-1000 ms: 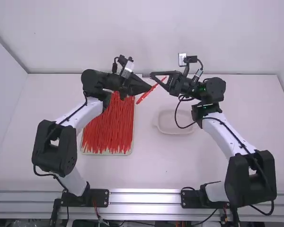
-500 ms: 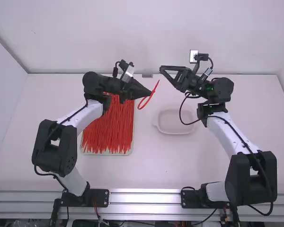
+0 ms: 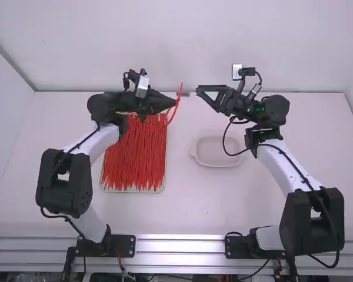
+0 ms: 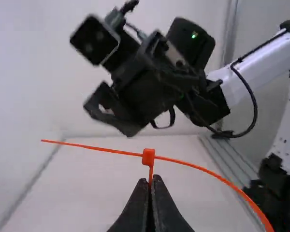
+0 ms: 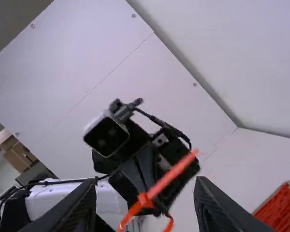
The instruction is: Fasten the cable tie
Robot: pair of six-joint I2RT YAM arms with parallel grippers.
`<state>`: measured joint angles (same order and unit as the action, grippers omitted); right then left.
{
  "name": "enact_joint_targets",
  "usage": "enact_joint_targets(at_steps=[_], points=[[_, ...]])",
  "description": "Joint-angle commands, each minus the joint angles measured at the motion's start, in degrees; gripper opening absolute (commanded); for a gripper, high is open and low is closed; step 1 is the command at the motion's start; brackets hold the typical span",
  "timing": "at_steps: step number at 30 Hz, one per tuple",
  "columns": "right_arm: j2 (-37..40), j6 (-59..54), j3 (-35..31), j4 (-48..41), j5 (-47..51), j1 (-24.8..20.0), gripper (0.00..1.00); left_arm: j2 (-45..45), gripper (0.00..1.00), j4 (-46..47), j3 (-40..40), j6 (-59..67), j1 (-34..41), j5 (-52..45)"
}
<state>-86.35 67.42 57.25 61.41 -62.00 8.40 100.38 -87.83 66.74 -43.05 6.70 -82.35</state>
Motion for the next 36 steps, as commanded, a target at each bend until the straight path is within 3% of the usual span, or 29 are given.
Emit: enact_joint_targets(at_steps=[1,14,21,33,36], points=[[0.5,-0.6,0.9,-1.1,-1.0,0.2,0.55,-0.9,0.02,-4.5,0.2,-4.1,-0.2,2.0],[0.5,-1.7,0.9,-1.1,4.5,6.7,0.53,-1.2,0.02,-4.8,3.5,-3.9,2.0,1.6],[0.5,-1.7,0.9,0.4,5.0,7.0,0.27,-1.2,0.02,-4.7,3.7,-3.9,2.3,0.7],[0.5,-1.2,0.9,0.3,6.4,7.1,0.29,-1.2,0.02,-4.0,3.7,-3.7,2.4,0.4],[0.5,-1.2,0.9,0.3,6.8,8.0,0.23,-1.2,0.02,-4.0,3.7,-3.7,2.5,0.3]])
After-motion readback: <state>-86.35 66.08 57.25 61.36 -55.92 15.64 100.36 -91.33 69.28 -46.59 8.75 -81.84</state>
